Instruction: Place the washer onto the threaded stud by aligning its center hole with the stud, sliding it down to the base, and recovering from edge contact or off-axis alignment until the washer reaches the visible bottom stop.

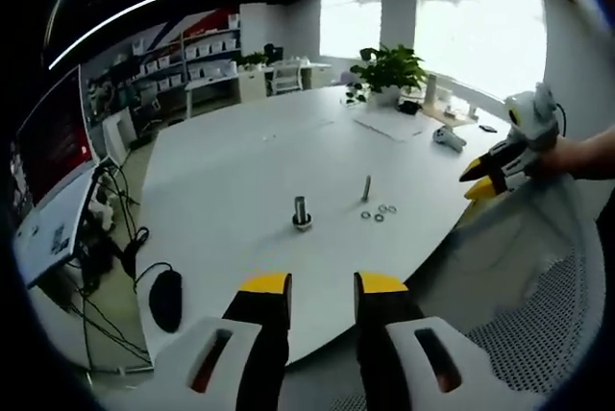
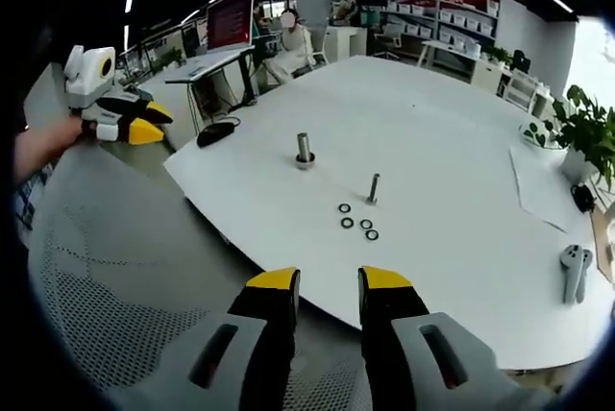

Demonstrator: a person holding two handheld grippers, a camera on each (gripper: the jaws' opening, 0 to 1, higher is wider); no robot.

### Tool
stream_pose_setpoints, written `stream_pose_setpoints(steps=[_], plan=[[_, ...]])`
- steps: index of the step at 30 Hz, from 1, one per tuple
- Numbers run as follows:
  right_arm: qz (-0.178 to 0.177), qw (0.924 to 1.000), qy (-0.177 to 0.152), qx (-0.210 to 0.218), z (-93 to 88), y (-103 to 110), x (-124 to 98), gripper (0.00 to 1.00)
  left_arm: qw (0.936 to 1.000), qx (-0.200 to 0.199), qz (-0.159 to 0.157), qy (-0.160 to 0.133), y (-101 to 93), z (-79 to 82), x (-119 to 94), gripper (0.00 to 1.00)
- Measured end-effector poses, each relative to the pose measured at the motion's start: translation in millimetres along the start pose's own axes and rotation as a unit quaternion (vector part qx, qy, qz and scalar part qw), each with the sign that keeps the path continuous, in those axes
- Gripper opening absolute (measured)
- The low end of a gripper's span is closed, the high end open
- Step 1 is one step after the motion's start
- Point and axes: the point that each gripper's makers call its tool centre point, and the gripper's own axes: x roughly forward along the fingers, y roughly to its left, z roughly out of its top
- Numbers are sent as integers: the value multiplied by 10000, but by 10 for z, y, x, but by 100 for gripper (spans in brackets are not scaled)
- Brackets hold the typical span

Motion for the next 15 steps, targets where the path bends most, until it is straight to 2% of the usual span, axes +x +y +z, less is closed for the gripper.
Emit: stream_pose_setpoints(steps=[5,7,10,15], plan=[[-89,10000,-22,32,11,-15,-3,27,9999,56,-86,-69,31,-6,-8,20],[-57,10000,-8,-9,21,-7,20,27,9994,-214,-274,38,-26,-40,13,23],[12,10000,79,-49,1,23,8,27,9994,-98,-339,-46,-42,-39,17,23],[-74,9999,137,13,-56,-36,60,27,9988,-16,-498,-35,-122,-40,4,22]])
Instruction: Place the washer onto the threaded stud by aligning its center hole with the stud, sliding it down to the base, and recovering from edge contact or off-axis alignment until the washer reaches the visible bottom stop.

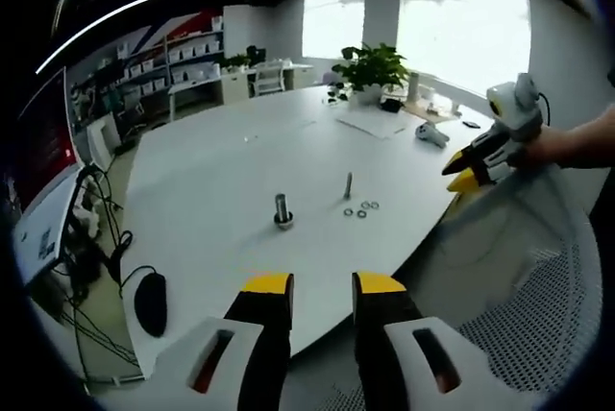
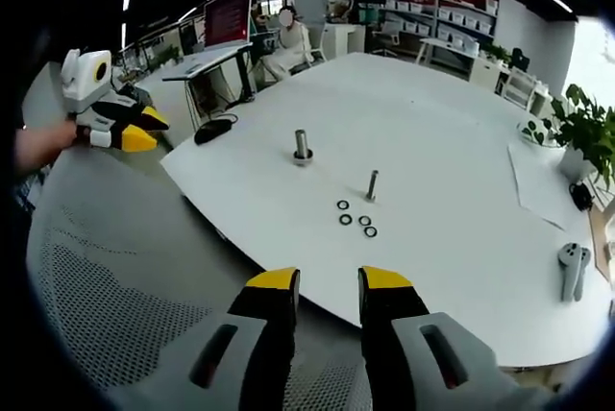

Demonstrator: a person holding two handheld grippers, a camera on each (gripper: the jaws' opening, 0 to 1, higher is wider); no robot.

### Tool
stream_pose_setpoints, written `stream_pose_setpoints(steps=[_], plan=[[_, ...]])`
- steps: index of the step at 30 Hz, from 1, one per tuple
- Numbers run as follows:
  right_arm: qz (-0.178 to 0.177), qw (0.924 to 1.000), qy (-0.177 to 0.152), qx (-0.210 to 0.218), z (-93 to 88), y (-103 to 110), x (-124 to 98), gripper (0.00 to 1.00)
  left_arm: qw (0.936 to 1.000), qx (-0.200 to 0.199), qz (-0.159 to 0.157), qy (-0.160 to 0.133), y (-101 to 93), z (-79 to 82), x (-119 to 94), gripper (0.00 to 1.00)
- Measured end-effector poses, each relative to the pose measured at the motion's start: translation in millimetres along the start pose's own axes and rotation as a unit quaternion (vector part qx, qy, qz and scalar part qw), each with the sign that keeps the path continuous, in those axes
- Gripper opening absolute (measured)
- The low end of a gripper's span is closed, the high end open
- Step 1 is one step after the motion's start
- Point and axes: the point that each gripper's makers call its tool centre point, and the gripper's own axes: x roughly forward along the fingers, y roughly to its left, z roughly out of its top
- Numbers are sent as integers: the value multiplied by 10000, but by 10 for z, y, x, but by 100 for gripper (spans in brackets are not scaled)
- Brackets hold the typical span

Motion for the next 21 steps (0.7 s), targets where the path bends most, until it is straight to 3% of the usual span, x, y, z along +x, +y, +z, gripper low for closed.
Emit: stream_pose_setpoints(steps=[5,16,21], plan=[[-9,9997,238,4,-77,-5,24,28,9999,-45,-120,9,-3,-33,13,20],[-102,9991,378,157,-126,-27,0,29,9980,-79,-381,-496,-94,100,-40,20],[-122,9985,486,202,-159,-28,-18,29,9981,-70,-385,-477,-130,123,-36,20]])
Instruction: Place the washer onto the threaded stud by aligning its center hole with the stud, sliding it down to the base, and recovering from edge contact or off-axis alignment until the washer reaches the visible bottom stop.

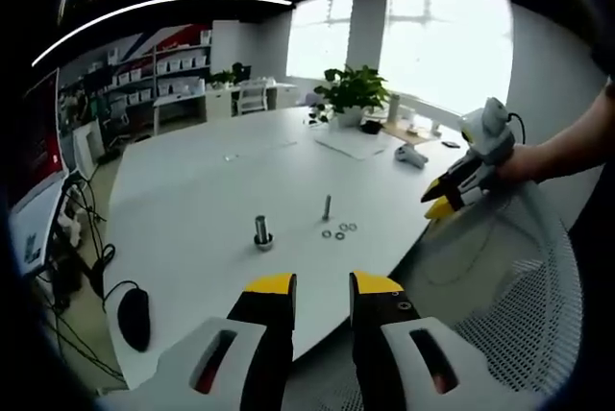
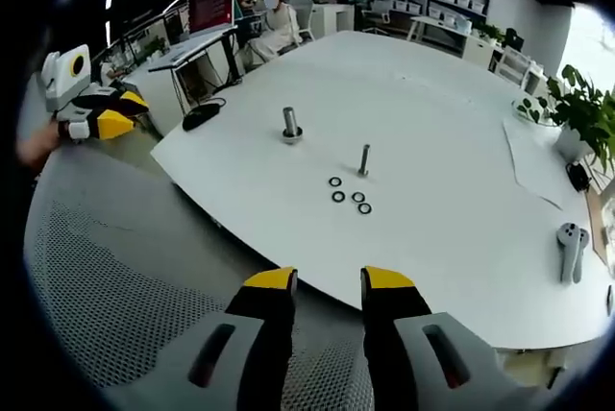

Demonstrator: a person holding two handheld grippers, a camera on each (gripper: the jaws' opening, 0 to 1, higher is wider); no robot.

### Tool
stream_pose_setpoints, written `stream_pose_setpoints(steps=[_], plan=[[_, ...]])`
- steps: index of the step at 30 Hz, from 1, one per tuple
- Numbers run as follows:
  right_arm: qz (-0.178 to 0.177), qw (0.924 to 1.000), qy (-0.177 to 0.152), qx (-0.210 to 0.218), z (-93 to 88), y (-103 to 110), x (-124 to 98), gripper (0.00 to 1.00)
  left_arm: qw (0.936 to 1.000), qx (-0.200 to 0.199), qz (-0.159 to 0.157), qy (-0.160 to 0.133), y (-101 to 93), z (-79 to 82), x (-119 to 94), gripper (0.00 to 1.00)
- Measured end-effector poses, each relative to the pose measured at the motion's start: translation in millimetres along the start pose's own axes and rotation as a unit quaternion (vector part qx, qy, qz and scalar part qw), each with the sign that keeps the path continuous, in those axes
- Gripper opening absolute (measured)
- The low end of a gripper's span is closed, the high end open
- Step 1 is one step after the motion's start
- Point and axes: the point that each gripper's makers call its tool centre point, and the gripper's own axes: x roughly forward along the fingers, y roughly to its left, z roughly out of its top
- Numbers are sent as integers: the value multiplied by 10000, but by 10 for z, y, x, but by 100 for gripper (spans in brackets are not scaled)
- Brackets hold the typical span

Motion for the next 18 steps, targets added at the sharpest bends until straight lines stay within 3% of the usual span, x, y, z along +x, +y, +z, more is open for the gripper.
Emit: stream_pose_setpoints(steps=[3,11,16,18], plan=[[-23,9999,158,-58,-73,-6,37,30,10000,51,-1,9,-17,-7,-4,20],[-1,9999,163,-44,-73,-22,35,31,9999,129,-111,20,-65,11,-5,21],[1,9983,539,-211,-107,-30,51,31,10000,34,6,-59,7,24,-31,21],[1,9987,492,-155,-58,-66,44,31,10000,62,-9,-7,-3,7,-25,21]])
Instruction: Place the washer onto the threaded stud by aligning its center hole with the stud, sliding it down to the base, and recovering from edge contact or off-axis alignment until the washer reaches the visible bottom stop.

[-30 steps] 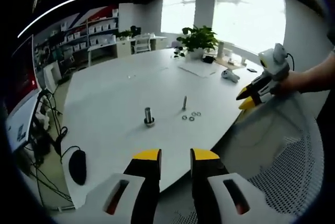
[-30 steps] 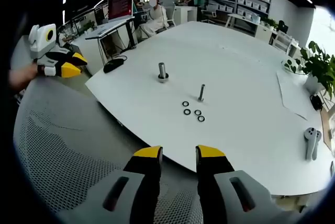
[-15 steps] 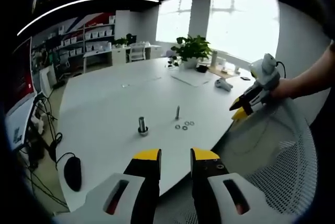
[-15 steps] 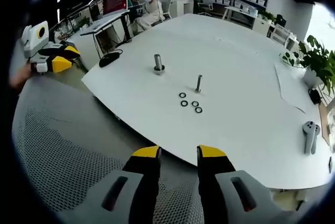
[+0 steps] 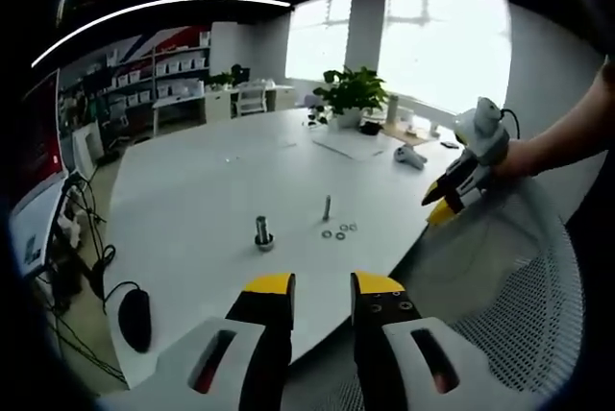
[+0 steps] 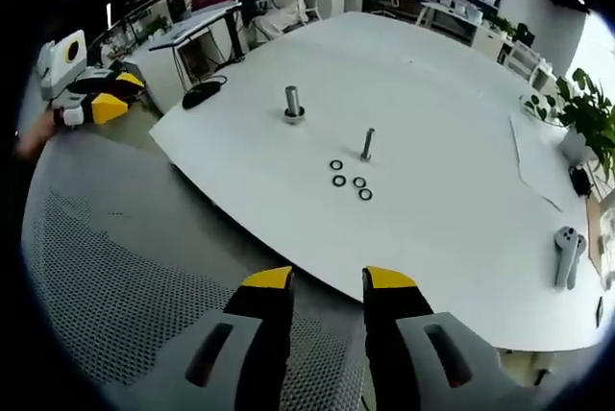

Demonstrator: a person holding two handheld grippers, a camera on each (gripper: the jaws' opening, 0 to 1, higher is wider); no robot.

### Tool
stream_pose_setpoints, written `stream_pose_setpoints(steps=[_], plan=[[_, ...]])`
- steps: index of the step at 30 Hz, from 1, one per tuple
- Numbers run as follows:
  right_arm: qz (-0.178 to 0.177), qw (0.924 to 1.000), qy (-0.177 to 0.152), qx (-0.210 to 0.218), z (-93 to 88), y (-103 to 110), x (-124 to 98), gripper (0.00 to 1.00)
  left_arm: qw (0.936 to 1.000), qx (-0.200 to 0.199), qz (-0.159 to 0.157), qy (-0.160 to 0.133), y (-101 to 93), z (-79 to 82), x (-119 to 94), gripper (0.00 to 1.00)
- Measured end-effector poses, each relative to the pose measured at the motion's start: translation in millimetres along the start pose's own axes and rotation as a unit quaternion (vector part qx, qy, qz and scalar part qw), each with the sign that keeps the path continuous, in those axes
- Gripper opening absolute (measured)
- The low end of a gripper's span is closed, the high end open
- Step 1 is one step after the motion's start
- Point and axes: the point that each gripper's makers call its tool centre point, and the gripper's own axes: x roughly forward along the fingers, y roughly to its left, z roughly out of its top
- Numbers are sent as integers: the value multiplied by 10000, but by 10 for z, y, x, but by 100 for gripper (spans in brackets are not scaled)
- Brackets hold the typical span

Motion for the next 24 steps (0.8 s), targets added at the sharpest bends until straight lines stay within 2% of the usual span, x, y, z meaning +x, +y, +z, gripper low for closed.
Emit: stream_pose_setpoints(steps=[4,6,9,11,15,17,20,22,24], plan=[[-32,10000,-1,-29,142,-159,77,31,10000,63,-11,19,3,0,9,22],[-1,10000,47,-61,228,-143,77,31,10000,55,22,-24,17,16,6,22],[-63,9999,5,-105,352,-264,191,31,10000,37,55,26,32,-2,17,22],[-60,9998,-156,65,495,-263,266,31,9999,53,35,82,30,-30,22,22],[-52,9982,-408,426,631,-272,433,31,9999,90,63,19,45,-1,9,21],[-17,9975,-459,544,646,-249,516,31,9999,60,103,24,61,-13,13,20],[-148,9978,-506,406,587,-270,670,31,9998,82,141,107,70,-54,24,20],[-236,9984,-343,390,432,-310,794,31,9998,120,129,119,68,-56,26,20],[-186,9980,-272,537,372,-222,812,31,9998,126,129,85,61,-39,22,20]])
